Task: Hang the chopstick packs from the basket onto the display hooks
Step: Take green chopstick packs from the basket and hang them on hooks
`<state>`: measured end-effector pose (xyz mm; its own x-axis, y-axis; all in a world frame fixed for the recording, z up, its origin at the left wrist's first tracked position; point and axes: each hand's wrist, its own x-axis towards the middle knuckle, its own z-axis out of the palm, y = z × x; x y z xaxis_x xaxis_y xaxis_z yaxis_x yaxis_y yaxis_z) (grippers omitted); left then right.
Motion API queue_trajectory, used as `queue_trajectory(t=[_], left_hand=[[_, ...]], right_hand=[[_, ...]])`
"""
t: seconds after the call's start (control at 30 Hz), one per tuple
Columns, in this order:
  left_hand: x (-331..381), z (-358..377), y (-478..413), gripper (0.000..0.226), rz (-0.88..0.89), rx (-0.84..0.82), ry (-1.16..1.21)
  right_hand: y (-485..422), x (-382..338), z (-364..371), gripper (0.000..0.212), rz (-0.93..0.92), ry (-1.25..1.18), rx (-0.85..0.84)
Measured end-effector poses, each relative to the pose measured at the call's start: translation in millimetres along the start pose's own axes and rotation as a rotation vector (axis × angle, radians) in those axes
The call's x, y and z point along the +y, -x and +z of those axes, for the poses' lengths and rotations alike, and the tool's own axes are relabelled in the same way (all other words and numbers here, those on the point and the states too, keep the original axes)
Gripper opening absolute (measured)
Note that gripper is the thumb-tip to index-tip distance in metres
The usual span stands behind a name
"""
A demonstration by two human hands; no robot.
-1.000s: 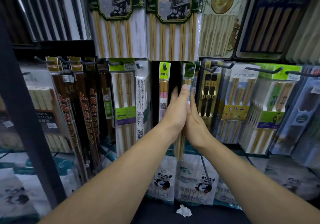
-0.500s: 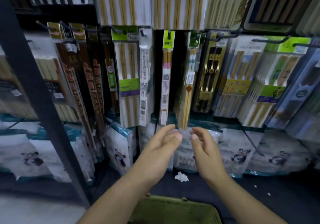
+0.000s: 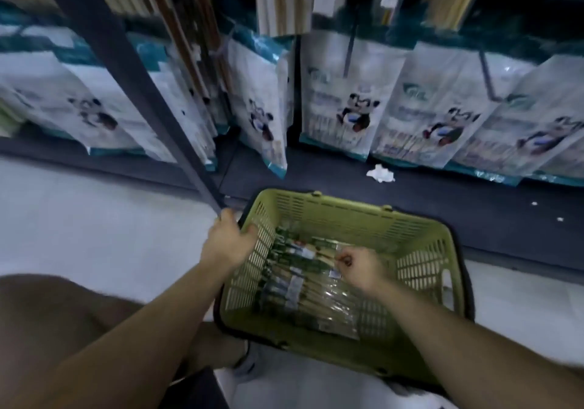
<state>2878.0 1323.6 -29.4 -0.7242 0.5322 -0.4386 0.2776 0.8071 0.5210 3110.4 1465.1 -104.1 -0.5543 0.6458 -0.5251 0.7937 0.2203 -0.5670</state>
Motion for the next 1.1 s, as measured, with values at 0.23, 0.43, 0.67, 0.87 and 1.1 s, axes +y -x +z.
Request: queue_trajectory(t=[0.23, 0.43, 0.67, 0.87, 1.1], left_hand=[[-53.1, 32.5, 6.4, 0.026, 0.045, -0.002, 0.131], [-57.1, 35.3, 0.0, 0.023, 0.026, 0.008, 0.203], [-58.1, 36.8, -1.8, 0.02, 0.046, 0.035, 0.225], [-57.1, 37.4, -2.0, 0.021, 0.047, 0.035, 0.241], [-55.5, 33.5, -0.7, 0.02, 0.048, -0.004, 0.247]], right_hand=[[-14.1, 32.4, 71.4, 0.03, -0.027, 0.215, -0.277], [-20.3, 48.3, 105.1, 0.056, -0.129, 0.47, -0.35], [-24.5, 54.4, 121.1, 0.019, -0.138, 0.46, -0.279], [-30.6, 54.3, 113.4, 0.018, -0.153, 0.52, -0.349], [-21.8, 56.7, 99.4, 0.008, -0.131, 0.341, -0.271]])
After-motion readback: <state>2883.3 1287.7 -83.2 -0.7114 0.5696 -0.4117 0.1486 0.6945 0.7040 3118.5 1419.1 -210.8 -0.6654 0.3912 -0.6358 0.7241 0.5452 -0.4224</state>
